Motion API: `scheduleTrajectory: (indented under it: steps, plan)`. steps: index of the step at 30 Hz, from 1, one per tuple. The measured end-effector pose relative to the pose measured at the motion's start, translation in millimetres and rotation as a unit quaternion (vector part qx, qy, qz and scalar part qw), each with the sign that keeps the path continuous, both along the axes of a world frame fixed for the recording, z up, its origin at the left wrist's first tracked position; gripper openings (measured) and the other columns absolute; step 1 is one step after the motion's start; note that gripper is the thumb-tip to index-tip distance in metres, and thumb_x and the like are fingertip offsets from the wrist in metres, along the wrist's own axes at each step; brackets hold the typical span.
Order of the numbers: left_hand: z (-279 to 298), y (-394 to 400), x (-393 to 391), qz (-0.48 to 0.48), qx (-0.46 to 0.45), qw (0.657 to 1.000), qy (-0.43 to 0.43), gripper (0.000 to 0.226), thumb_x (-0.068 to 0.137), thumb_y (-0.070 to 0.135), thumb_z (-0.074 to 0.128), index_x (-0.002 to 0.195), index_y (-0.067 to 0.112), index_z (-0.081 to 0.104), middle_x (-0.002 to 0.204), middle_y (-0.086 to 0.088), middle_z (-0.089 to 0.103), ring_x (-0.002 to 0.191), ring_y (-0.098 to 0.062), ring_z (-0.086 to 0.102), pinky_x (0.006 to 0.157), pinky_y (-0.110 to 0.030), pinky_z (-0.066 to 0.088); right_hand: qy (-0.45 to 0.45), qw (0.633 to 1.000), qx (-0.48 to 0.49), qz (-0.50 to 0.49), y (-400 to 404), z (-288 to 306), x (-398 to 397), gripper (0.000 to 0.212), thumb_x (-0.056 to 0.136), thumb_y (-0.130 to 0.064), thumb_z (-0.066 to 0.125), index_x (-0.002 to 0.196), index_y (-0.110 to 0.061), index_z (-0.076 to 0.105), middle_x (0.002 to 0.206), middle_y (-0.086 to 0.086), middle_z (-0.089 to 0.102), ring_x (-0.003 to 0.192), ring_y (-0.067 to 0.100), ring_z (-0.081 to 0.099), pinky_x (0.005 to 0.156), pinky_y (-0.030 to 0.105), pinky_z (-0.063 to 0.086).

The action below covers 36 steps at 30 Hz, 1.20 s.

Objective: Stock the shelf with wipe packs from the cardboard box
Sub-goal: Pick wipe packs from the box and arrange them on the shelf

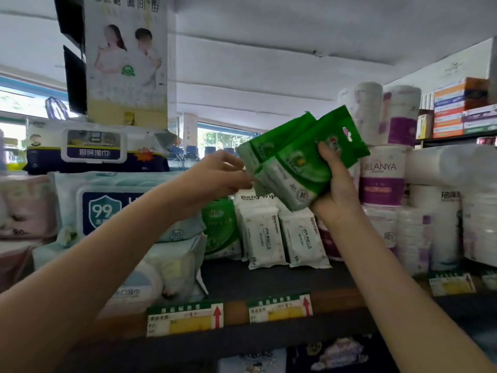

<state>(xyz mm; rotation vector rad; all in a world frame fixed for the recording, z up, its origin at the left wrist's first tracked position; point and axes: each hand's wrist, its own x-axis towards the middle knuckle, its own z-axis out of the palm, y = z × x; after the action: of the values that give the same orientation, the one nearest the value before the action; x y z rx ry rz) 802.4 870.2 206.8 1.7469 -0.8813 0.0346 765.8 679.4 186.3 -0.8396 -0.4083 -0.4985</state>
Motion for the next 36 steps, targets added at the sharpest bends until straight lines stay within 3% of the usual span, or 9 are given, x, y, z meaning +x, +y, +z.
scheduleTrajectory:
  steps: [3,5,8,12,16,20,23,31,36]
  plan:
    - [3.7,19.0,7.1,0.195,0.064,0.93,-0.304,0.016,0.088,0.015,0.057,0.102,0.014,0.05,0.103,0.004,0.056,0.094,-0.009,0.053,0.078,-0.019,0.047,0.111,0.985,-0.131,-0.018,-3.8,-5.6,18.6,0.012,0.083,-0.015,0.061,0.095,-0.014,0.064,0.082,0.005,0.075,0.072,0.019,0.072,0.069,0.034,0.06]
    - [2.7,25.5,13.2,0.251,0.13,0.868,-0.408,0.015,0.089,0.015,0.052,0.104,0.015,0.055,0.112,0.0,0.058,0.108,-0.016,0.051,0.097,-0.03,0.04,0.177,0.95,-0.255,-0.038,3.0,-16.7,35.4,0.015,0.081,-0.008,0.064,0.095,-0.012,0.063,0.078,0.004,0.075,0.068,0.018,0.072,0.065,0.03,0.06]
    - [-5.3,27.5,21.9,0.275,0.278,0.808,-0.44,0.02,0.092,0.02,0.047,0.108,0.022,0.058,0.123,0.002,0.056,0.125,-0.018,0.042,0.112,-0.041,0.02,0.196,0.913,-0.355,-0.036,23.5,-34.8,60.6,0.025,0.078,-0.006,0.069,0.101,-0.012,0.063,0.085,0.003,0.074,0.074,0.018,0.071,0.07,0.029,0.059]
    - [-13.7,29.4,30.3,0.285,0.42,0.714,-0.483,0.028,0.095,0.025,0.041,0.118,0.028,0.057,0.128,0.008,0.054,0.132,-0.016,0.034,0.117,-0.046,0.01,0.162,0.857,-0.476,-0.118,50.6,-53.1,89.1,0.046,0.077,-0.012,0.072,0.118,-0.011,0.052,0.116,0.01,0.063,0.105,0.023,0.062,0.091,0.035,0.052]
    - [-12.0,29.0,33.8,0.284,0.457,0.695,-0.477,0.03,0.095,0.024,0.042,0.122,0.029,0.055,0.132,0.006,0.052,0.132,-0.018,0.035,0.115,-0.046,0.016,0.095,0.742,-0.601,-0.282,51.7,-55.3,97.3,0.085,0.074,-0.026,0.076,0.14,-0.01,0.024,0.136,0.009,0.044,0.124,0.022,0.045,0.101,0.031,0.04]
    - [-14.3,23.6,32.6,0.307,0.485,0.643,-0.506,0.029,0.093,0.019,0.046,0.12,0.024,0.057,0.128,0.003,0.055,0.13,-0.021,0.038,0.114,-0.049,0.014,0.086,0.622,-0.717,-0.303,34.7,-60.1,94.4,0.11,0.071,-0.036,0.077,0.148,-0.013,0.002,0.153,0.006,0.019,0.139,0.023,0.022,0.113,0.035,0.023]
    - [-22.1,11.3,25.6,0.287,0.497,0.622,-0.532,0.032,0.092,0.025,0.051,0.124,0.022,0.052,0.133,0.0,0.051,0.133,-0.022,0.035,0.115,-0.05,0.008,0.092,0.557,-0.769,-0.3,32.6,-66.4,92.7,0.116,0.066,-0.041,0.079,0.149,-0.021,-0.001,0.152,0.001,0.023,0.137,0.026,0.021,0.113,0.043,0.025]
    - [-40.2,1.3,8.2,0.233,0.53,0.6,-0.552,0.031,0.095,0.021,0.045,0.125,0.017,0.053,0.139,-0.003,0.048,0.135,-0.025,0.032,0.116,-0.048,0.007,0.137,0.66,-0.682,-0.283,45.8,-68.6,65.7,0.101,0.074,-0.019,0.076,0.148,-0.013,0.008,0.15,0.006,0.029,0.134,0.024,0.036,0.111,0.039,0.034]
    - [-42.1,19.2,-8.8,0.197,0.463,0.631,-0.591,0.028,0.095,0.02,0.045,0.122,0.019,0.054,0.128,-0.003,0.055,0.126,-0.027,0.042,0.114,-0.048,0.017,0.218,0.586,-0.692,-0.362,42.1,-59.9,9.9,0.083,0.082,-0.023,0.069,0.146,-0.016,0.017,0.151,0.007,0.025,0.133,0.025,0.035,0.107,0.035,0.034]
